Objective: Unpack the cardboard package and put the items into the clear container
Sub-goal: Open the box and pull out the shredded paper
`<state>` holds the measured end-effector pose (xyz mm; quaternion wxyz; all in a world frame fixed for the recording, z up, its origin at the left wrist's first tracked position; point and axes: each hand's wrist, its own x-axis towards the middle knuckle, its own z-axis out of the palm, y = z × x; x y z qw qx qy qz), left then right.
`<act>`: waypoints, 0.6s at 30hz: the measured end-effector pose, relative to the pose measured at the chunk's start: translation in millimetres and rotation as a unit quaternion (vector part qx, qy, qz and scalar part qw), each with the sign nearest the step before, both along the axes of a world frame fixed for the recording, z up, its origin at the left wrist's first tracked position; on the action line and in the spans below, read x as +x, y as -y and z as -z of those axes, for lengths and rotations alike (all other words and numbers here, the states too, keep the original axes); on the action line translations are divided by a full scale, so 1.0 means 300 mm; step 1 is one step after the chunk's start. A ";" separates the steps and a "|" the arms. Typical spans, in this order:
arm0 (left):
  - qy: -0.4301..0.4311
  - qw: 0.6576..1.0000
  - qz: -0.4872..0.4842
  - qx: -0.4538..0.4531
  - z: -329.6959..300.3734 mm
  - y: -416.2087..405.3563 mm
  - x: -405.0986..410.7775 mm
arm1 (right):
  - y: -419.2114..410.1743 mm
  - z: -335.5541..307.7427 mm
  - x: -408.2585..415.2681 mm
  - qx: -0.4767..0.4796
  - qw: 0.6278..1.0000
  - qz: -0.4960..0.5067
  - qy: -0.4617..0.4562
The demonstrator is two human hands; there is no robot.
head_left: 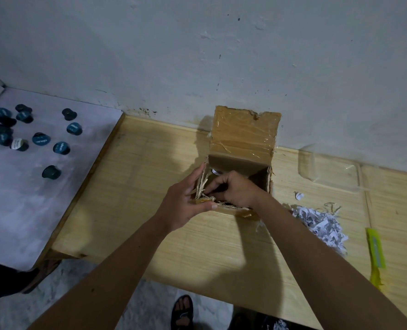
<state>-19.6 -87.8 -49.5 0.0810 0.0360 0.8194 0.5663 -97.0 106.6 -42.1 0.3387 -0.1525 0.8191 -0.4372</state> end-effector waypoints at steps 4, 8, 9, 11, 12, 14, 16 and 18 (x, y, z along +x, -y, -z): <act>0.009 1.000 0.005 -0.003 -0.007 0.005 -0.003 | -0.024 -0.035 -0.004 -0.025 0.997 0.059 -0.051; 0.004 1.000 0.008 -0.008 -0.006 0.007 -0.002 | -0.040 -0.033 -0.007 0.022 0.997 0.058 -0.036; 0.000 1.000 0.008 -0.009 -0.004 0.007 -0.002 | -0.037 -0.028 -0.007 0.043 0.997 0.045 -0.035; -0.005 1.000 0.007 -0.009 0.001 0.008 -0.002 | -0.024 -0.020 -0.005 0.072 0.997 0.022 -0.029; -0.004 1.000 0.005 -0.007 0.001 0.009 -0.002 | -0.018 -0.017 -0.004 0.071 0.997 0.016 -0.021; -0.004 1.000 0.001 -0.002 0.004 0.010 -0.004 | -0.011 -0.017 0.001 0.046 0.999 0.004 0.002; -0.003 1.000 0.001 -0.001 0.008 0.009 -0.005 | -0.013 -0.023 0.006 0.022 1.000 0.000 0.014; 0.003 1.000 0.003 0.002 0.012 0.008 -0.005 | -0.021 -0.021 0.003 0.024 0.999 0.023 -0.011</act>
